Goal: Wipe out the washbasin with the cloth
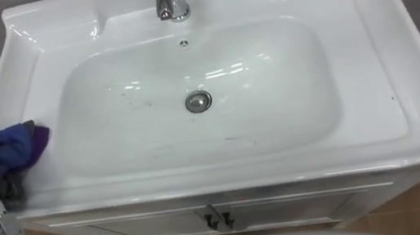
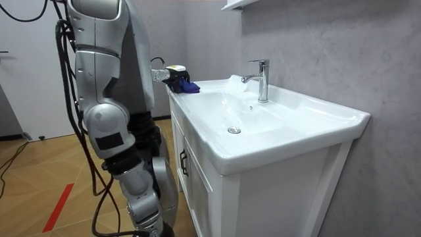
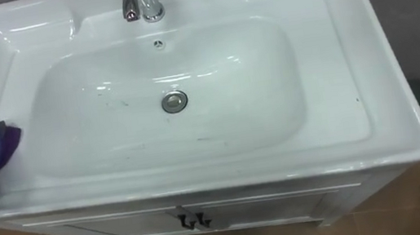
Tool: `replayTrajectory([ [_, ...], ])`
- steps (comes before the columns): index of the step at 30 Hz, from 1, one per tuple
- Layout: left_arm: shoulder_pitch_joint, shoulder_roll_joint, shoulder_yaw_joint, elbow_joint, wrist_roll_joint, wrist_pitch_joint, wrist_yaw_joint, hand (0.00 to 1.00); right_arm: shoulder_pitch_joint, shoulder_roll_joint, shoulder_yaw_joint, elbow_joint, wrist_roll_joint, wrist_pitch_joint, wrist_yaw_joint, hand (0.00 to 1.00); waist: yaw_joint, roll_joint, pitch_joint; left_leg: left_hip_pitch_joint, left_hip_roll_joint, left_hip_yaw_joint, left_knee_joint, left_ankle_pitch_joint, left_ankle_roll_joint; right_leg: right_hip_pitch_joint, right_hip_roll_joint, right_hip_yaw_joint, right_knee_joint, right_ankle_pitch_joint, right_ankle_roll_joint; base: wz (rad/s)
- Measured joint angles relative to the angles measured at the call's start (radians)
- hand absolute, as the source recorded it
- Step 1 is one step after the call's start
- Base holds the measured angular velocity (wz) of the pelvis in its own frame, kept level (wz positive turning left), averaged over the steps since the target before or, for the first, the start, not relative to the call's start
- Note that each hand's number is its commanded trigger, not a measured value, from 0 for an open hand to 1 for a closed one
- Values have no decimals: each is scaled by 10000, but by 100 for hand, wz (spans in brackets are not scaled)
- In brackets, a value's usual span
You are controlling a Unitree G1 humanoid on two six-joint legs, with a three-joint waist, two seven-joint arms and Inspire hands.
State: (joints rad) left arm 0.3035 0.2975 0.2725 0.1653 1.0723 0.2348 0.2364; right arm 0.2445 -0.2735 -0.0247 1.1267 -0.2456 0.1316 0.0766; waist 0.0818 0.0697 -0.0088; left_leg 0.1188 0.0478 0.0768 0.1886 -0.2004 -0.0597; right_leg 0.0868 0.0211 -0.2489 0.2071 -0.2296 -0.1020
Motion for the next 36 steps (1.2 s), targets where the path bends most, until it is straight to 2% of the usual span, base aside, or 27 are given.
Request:
replayTrajectory([
  [5, 13, -106, 0, 5, 1, -2, 6, 0, -18, 0, 0, -51, 0, 0, -15, 0, 8, -6, 6, -23, 0, -5, 4, 1, 1, 0, 0, -20, 2, -2, 0, 0],
  [20, 8, -104, 2, -67, -3, -33, 158, 0, -27, 4, -389, -121, 18, -5, -20, 0, 20, -97, 9, -29, 0, -29, 10, 6, 11, -12, -1, -16, 12, -4, 2, 0],
  [24, 6, -104, 10, -140, -5, -160, 172, 0, -34, 10, -383, -56, 20, -32, -17, 0, 46, -101, 11, -32, -5, -92, 14, 6, 11, 0, 0, -26, -6, -4, 3, 0],
  [29, 7, -103, 13, -560, -7, -243, 172, 0, -45, 18, -385, -29, 13, -87, -6, 0, 57, -118, 26, -35, -8, -114, 31, 6, 11, 8, 1, -28, -9, -4, 3, 0],
  [32, -35, -102, 14, -1115, -6, -264, 171, 0, -70, 39, -386, -29, -8, -91, -5, 0, 23, -144, 64, -80, -30, -291, 120, 2, 16, 7, -6, -15, 0, -4, 3, 0],
  [36, -438, -69, 42, -1383, -16, -440, 186, 0, -85, 52, -385, 62, -3, -83, 24, 0, 1, -111, 85, -91, -32, -327, 116, 2, 16, 6, -10, -33, 5, -6, 6, 0],
])
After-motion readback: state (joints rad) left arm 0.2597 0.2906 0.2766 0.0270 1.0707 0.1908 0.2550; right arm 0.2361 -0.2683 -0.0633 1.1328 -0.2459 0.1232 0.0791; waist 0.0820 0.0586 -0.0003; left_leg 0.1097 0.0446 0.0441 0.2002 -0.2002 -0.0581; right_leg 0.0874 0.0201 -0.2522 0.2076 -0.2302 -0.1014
